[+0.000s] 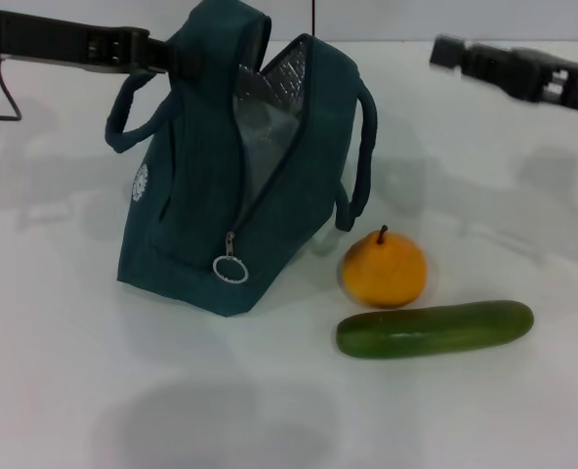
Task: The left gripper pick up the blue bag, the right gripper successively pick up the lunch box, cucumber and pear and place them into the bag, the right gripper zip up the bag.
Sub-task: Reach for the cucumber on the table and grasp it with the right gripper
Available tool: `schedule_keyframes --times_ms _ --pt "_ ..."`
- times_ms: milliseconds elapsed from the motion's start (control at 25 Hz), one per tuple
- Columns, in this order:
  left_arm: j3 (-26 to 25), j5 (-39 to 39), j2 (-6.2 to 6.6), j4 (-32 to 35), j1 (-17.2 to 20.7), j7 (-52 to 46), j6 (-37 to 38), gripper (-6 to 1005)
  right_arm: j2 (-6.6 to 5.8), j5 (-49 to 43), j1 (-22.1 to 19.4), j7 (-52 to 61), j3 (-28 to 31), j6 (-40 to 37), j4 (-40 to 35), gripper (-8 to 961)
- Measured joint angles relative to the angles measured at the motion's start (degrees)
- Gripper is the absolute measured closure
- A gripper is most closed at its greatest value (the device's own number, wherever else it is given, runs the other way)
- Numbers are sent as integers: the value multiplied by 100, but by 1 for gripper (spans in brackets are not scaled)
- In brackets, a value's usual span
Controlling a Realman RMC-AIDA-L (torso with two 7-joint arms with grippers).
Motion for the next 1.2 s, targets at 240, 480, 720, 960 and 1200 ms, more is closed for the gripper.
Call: schedule_keyframes --times_ms 240,480,720,960,1200 --pt "2 0 -21 1 13 -3 3 940 -422 -853 4 343 -233 -434 -507 809" --pt "3 0 -46 1 99 -6 -3 940 -80 -808 -626 -149 228 -45 -1094 809" --pt "4 -27 -92 -7 121 -2 -9 940 -55 -809 -670 -143 306 -1038 -1821 806" --pt "4 -94 -177 -75 181 34 -10 940 -168 -1208 -462 465 285 -1873 -2821 795" --pt "4 -363 -243 -79 309 33 -9 940 -240 -2162 -98 952 270 -2415 -3242 595"
